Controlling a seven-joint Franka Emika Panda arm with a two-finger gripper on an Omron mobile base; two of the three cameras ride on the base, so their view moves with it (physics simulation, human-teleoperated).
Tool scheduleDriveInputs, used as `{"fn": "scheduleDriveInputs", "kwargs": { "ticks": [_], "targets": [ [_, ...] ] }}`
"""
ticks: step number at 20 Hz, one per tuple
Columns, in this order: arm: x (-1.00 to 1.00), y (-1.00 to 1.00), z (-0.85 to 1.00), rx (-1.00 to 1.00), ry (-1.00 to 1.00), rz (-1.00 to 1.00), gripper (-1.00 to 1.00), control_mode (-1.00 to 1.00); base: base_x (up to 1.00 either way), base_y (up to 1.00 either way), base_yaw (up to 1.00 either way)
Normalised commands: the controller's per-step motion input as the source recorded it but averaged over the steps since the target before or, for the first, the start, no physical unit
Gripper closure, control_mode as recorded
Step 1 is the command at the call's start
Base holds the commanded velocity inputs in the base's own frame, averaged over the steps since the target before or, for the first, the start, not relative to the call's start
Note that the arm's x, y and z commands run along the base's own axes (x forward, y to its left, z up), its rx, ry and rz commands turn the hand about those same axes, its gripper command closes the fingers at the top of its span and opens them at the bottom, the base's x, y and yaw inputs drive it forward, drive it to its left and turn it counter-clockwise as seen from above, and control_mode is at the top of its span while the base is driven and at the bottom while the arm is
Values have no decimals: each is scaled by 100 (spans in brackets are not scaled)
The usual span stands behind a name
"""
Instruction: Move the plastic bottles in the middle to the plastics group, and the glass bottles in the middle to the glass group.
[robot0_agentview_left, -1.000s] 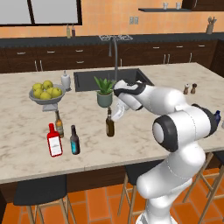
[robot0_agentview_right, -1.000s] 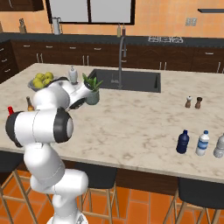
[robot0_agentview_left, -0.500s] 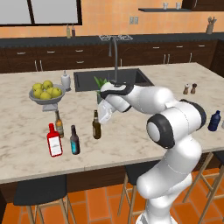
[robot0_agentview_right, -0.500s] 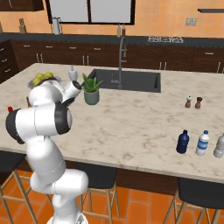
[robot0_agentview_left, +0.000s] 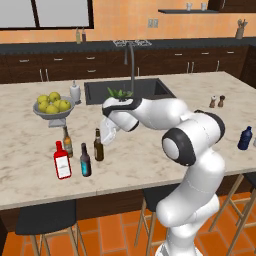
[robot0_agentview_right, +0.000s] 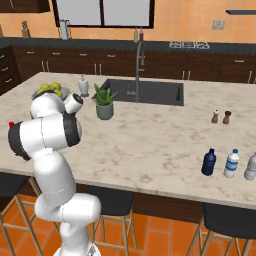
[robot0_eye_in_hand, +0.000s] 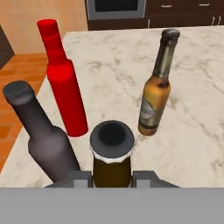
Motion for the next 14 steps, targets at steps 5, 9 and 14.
{"fn": "scheduleDriveInputs", "kwargs": {
  "ticks": [5, 9, 14],
  "targets": [
    [2, 38, -17, 2, -2, 5, 100, -100, 0, 0, 0],
    [18, 26, -12, 2, 0, 5, 100, -100, 0, 0, 0],
    [20, 19, -20, 0, 0, 6, 100, -100, 0, 0, 0]
  ]
}}
